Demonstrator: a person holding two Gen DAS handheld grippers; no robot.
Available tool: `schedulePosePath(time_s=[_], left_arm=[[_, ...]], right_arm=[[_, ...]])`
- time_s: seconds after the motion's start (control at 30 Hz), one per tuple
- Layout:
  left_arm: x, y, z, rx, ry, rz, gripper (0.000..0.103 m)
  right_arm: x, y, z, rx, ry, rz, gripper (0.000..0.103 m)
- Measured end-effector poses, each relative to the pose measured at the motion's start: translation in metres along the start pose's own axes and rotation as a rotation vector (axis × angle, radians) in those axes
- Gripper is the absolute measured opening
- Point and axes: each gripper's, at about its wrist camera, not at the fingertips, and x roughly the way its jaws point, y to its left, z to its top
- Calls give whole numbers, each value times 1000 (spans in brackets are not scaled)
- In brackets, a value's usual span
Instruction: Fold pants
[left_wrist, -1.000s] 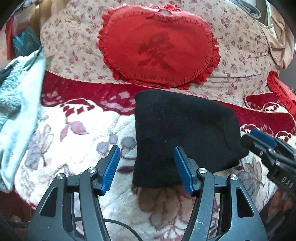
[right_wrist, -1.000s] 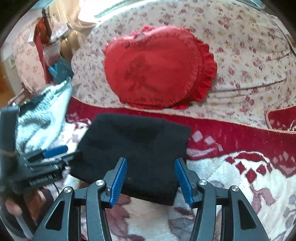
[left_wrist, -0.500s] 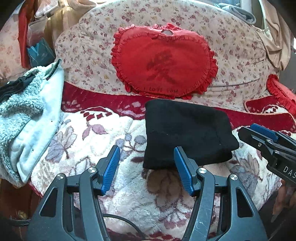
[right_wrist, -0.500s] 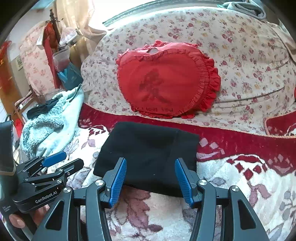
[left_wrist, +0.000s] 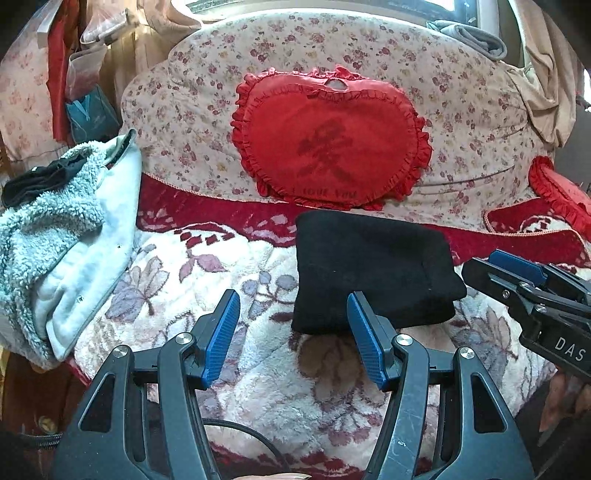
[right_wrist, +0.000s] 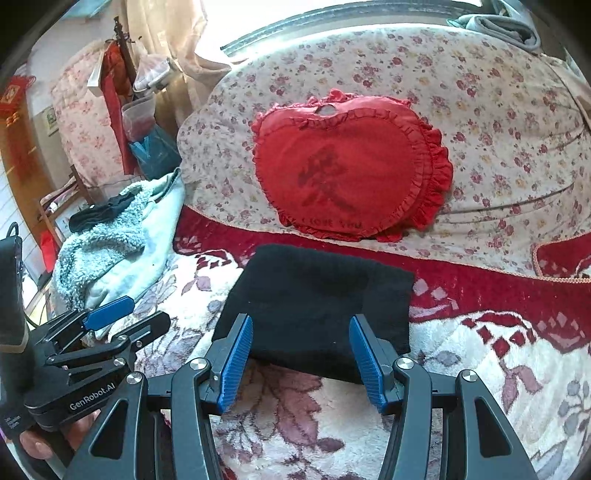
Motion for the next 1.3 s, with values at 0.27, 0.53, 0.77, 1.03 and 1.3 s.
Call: schedulePosePath(time_s=[0.27,0.53,0.77,1.03,1.3], left_arm=[[-10,-2,2,-5,-20,-2,60],[-12,-3,1,-1,-24,6,60],[-13,-3,0,5,-26,15,60],[-12,-4,0,8,-22,15,60],[-10,-4,-1,6,-17,15,60]], right_arm=[[-4,1,1,-6,-3,2,53],[-2,6,0,-19,9,10,53],[1,9,0,-27,17,13,53],[4,10,0,-30,24,13,53],[7,12,-3,-30,35,12,53]])
